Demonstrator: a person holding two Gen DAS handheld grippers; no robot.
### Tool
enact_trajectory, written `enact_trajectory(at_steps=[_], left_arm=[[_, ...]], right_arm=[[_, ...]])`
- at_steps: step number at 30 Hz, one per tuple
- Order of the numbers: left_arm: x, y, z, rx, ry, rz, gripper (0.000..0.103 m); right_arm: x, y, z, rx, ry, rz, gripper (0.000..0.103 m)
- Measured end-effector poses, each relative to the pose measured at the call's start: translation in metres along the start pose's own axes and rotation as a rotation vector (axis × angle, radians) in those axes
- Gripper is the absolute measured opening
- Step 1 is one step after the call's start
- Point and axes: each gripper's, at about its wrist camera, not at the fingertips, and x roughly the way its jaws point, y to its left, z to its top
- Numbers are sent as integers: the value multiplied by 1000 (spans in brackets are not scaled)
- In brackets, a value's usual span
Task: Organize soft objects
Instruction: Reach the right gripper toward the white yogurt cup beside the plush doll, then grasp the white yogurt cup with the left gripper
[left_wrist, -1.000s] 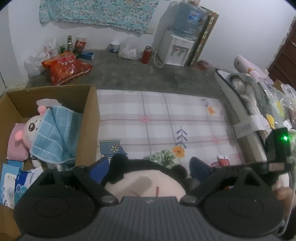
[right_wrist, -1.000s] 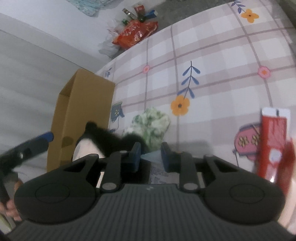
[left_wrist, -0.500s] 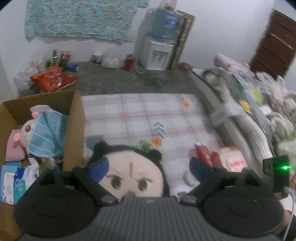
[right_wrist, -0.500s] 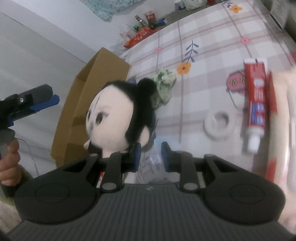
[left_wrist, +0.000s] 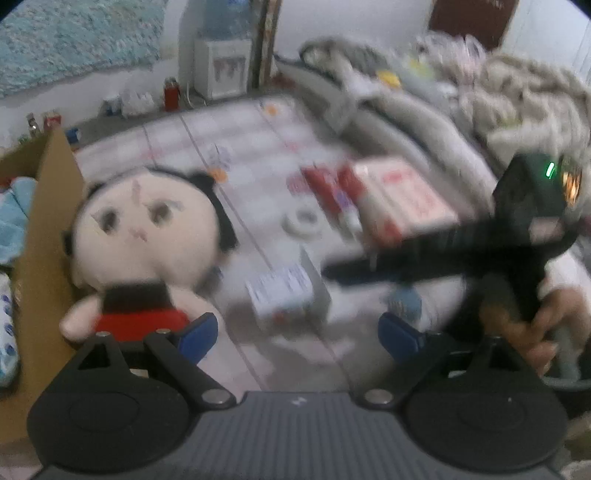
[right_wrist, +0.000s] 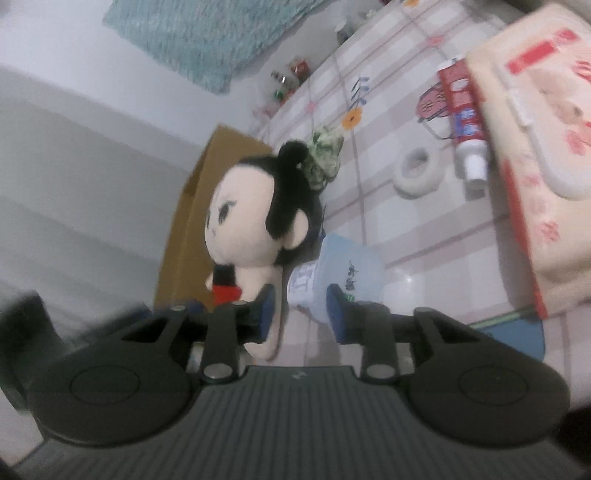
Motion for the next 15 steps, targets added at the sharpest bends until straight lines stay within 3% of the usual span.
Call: enact_trajectory(at_steps=[3,11,15], left_arm=[[16,-16,-6,37,22,28,95],[66,-34,8,45,35,194,94],[87,-31,13,6,76,264,79]], right_arm=[[-15,-2,-7,11,-73,8,45],[-54,0,-29,-32,-174,-4,49],[-70,-10,-35,-19,-200,8,51]])
